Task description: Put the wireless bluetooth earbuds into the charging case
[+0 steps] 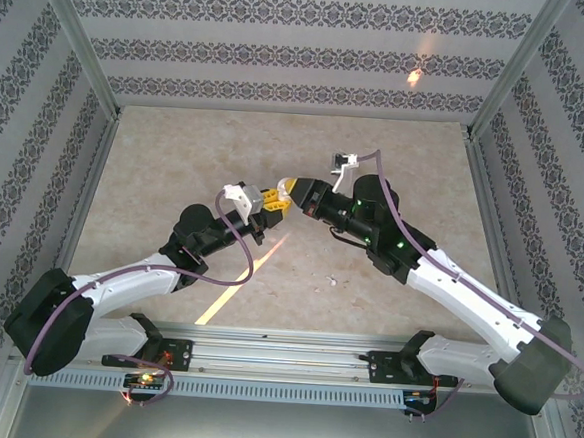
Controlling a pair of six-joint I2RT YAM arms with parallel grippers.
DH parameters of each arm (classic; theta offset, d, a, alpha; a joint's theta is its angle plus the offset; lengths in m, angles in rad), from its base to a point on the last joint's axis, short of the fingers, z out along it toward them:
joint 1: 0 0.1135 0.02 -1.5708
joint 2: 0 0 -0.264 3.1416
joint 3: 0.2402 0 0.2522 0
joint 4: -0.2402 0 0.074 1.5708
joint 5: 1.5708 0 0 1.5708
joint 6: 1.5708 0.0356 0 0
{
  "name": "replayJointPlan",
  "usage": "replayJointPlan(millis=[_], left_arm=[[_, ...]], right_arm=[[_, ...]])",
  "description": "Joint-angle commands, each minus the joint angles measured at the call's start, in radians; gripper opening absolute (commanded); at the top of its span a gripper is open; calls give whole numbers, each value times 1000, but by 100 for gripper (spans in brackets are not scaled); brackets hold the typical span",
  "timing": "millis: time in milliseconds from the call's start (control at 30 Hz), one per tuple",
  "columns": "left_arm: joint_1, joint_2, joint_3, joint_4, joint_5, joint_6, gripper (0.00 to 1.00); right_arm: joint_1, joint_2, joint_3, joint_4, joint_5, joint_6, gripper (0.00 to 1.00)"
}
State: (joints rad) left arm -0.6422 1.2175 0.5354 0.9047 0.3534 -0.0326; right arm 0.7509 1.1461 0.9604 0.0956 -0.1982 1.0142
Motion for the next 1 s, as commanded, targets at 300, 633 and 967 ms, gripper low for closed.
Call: replayJointPlan(millis=[300, 633, 967], left_arm=[[-17, -4, 42, 50, -31, 14, 0], [-27, -20, 44, 31, -32, 22, 0], [-31, -24, 44, 42, -34, 26, 0]], right_arm=[[11, -58, -41, -77, 85, 35, 12], [16, -61, -29, -180, 142, 68, 13], [16, -75, -29, -239, 185, 92, 16]])
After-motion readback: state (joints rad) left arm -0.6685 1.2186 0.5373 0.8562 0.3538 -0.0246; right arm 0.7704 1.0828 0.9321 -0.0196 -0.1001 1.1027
